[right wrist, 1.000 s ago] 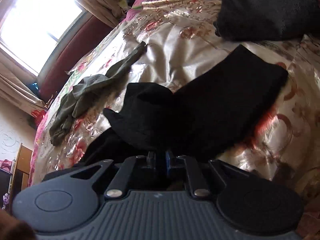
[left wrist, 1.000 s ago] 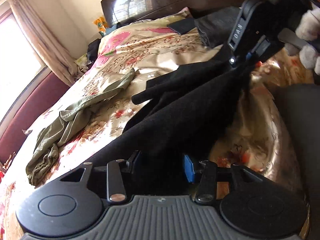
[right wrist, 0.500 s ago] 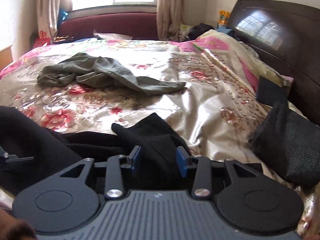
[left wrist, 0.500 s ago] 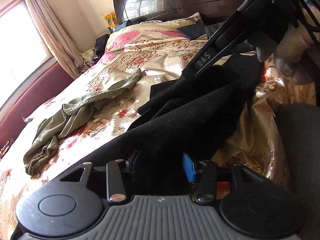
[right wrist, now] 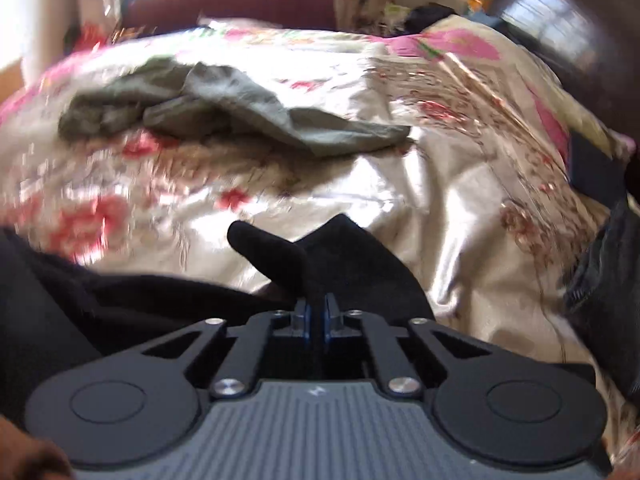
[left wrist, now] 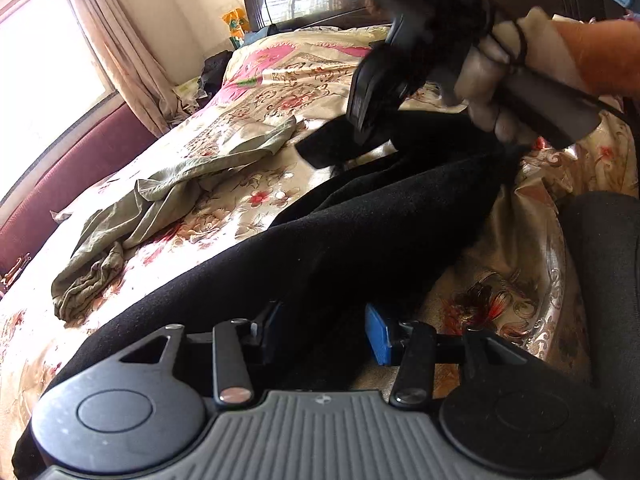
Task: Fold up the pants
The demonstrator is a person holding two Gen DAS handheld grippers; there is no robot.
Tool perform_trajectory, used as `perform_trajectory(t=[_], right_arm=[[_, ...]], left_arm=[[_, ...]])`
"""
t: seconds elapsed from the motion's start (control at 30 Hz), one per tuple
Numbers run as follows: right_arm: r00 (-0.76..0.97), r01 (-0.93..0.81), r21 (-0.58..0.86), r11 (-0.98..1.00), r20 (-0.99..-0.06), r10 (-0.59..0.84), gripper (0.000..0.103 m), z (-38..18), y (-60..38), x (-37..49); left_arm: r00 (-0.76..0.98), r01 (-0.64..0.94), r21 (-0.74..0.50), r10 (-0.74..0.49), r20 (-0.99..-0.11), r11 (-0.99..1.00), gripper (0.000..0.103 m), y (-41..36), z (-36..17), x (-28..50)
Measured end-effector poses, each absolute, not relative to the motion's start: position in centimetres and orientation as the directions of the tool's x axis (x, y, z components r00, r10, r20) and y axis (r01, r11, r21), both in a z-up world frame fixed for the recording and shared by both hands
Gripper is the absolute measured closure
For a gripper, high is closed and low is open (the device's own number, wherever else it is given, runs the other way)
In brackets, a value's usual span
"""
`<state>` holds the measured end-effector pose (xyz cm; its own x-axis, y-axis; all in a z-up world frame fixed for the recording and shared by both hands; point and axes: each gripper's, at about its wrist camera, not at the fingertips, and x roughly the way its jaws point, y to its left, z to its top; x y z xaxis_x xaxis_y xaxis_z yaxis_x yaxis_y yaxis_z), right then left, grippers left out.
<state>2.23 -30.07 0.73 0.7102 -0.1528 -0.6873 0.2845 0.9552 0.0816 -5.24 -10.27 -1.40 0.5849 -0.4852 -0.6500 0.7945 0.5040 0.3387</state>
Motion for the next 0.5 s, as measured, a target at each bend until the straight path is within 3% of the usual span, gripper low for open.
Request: perform_trajectory(t=[0.1, 0.27, 0.5], right_arm=[[0.808, 0.341, 0.314, 0.886, -0.58, -0.106, 0.098, 5.3, -34.5, -1.6], [0.897, 0.383, 0.561, 0.734, -0.417, -0.149, 0.099, 8.9, -41.0, -7.7], [0.885, 0.432, 0.716, 0.549, -0.453, -0.106, 0.099, 4.8, -44.5, -8.5]], left_arm=[[0.594, 0.789, 0.343, -0.486, -0.641, 0.51, 0.043, -10.7, -1.2, -4.8], [0.609, 0.776, 0.326, -0.505, -0.612, 0.54, 0.041, -11.5, 0.0, -4.3], [0.606, 0.78, 0.306, -0.536, -0.587, 0.546, 0.037, -11.8, 0.6, -5.0]])
